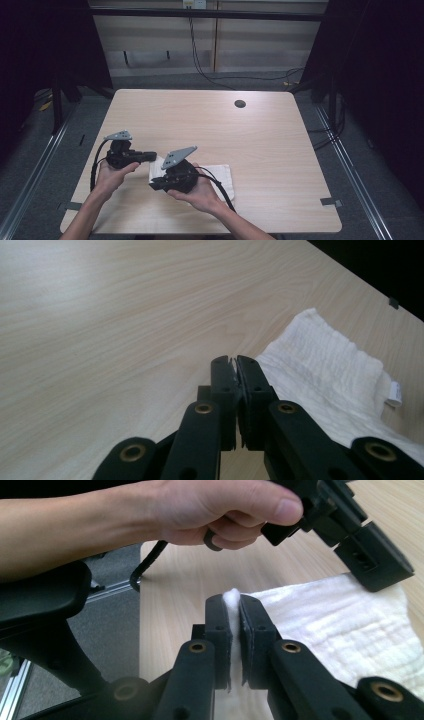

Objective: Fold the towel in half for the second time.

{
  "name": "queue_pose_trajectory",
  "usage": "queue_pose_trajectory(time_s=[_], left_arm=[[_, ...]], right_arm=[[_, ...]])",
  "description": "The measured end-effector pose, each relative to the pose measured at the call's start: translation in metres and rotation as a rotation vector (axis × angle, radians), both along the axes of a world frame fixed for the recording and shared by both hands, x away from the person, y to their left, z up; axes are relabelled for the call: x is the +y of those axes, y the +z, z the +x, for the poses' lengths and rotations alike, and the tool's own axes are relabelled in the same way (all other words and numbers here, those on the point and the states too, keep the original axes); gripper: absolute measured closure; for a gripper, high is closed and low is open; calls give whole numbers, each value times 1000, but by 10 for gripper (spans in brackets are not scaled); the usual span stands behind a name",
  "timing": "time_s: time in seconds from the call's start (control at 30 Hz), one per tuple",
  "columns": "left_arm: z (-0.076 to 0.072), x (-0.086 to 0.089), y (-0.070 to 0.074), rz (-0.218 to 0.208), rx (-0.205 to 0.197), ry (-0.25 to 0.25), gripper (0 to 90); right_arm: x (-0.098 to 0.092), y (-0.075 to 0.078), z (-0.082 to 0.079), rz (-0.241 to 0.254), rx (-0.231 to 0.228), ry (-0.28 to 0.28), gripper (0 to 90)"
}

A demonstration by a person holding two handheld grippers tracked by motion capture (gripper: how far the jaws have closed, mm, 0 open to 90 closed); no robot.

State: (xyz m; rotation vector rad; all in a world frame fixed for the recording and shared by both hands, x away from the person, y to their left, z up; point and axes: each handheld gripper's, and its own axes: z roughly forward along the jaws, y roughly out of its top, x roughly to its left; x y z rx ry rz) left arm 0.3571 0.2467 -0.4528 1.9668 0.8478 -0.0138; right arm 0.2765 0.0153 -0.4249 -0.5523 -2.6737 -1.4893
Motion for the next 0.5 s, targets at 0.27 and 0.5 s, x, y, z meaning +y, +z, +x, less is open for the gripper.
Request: queue_pose_trajectory(time_s=[0.27,0.5], left_arm=[[-1,18,14,50,-15,44,872],[1,9,13,40,-13,46,872]], right_arm=[[18,15,8,18,-15,17,838],[16,14,7,43,-25,7,839]])
